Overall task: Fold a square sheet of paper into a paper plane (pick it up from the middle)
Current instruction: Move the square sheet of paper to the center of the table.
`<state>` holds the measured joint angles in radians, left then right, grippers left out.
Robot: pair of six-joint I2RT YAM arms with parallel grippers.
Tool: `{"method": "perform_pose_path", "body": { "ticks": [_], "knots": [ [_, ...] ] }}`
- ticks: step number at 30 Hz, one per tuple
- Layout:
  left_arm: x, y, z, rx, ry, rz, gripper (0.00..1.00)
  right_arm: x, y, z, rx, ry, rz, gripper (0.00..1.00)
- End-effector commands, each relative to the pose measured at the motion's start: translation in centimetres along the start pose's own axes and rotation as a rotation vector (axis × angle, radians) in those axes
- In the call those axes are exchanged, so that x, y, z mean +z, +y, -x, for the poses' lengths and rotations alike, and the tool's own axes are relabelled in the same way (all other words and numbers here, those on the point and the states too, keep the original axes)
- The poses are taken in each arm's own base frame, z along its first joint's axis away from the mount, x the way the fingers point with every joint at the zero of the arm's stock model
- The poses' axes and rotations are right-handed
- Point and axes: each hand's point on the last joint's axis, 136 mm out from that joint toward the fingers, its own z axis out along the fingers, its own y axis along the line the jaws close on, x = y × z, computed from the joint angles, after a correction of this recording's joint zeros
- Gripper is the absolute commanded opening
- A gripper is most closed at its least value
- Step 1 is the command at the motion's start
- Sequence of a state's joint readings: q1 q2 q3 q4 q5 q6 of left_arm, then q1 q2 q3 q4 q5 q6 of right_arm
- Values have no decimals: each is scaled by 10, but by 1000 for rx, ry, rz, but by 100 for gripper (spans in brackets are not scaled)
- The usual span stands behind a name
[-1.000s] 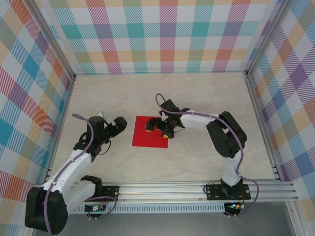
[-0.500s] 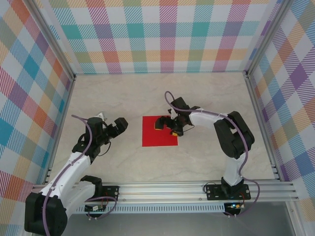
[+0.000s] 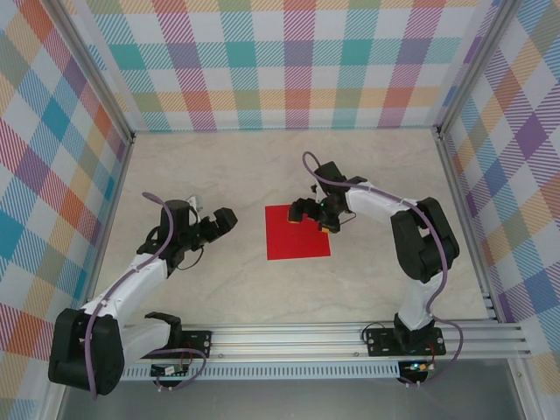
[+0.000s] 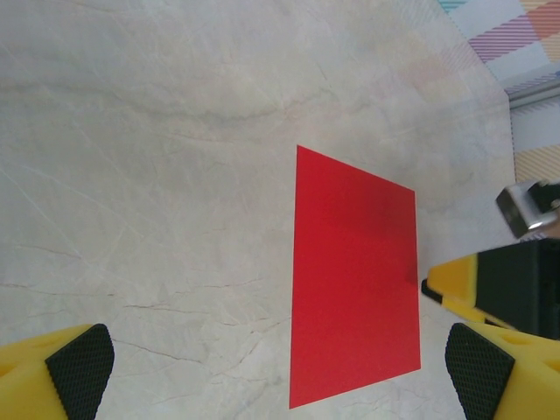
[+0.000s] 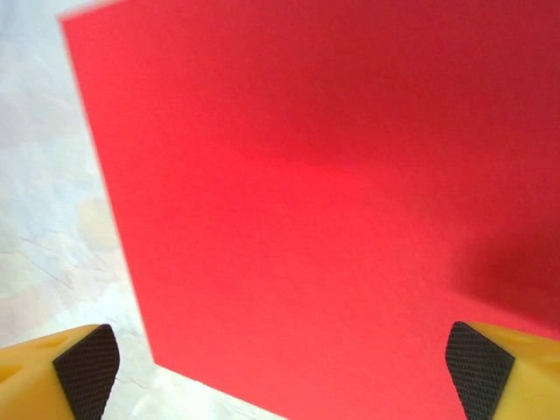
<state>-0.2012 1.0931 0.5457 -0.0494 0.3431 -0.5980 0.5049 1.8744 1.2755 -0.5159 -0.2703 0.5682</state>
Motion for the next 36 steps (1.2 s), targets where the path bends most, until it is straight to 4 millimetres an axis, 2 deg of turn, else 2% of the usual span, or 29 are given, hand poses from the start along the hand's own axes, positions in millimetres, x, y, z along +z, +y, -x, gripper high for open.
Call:
{"method": "perform_pose_path", "body": {
  "ticks": [1, 5, 9, 14, 16, 18, 22, 25, 27, 28, 35, 36],
  "knots": [
    [1, -19, 8, 47, 5, -53, 100, 13, 4, 14, 17, 1, -7, 99],
    [2, -18, 5, 58, 30, -43, 100, 29, 1, 18, 33, 31, -14, 98],
    [-1, -18, 5, 68, 23, -39, 100, 34, -16, 6, 52, 55, -64, 98],
    [-1, -21, 7, 80, 21, -48, 100, 29, -32, -18, 77, 73, -88, 98],
    [0, -22, 8, 77, 20, -51, 100, 24, -31, -23, 74, 81, -81, 98],
    [1, -22, 9, 78, 19, -51, 100, 17, -23, -18, 44, 70, -67, 98],
    [5, -23, 11, 82, 24, -49, 100, -3, -10, 4, -17, 23, -107, 99],
    [5, -24, 12, 90, 31, -48, 100, -14, -16, 11, 6, -17, -207, 99],
    [5, -22, 12, 92, 23, -44, 100, -15, -20, 7, 19, -20, -259, 99],
    [5, -21, 12, 92, 19, -44, 100, -13, -16, 1, 16, -15, -247, 98],
    [8, -18, 10, 100, 33, -28, 100, 12, 50, -43, -1, 56, 70, 94],
    [8, -17, 10, 100, 33, -26, 100, 14, 53, -47, -4, 67, 81, 94]
  ]
}}
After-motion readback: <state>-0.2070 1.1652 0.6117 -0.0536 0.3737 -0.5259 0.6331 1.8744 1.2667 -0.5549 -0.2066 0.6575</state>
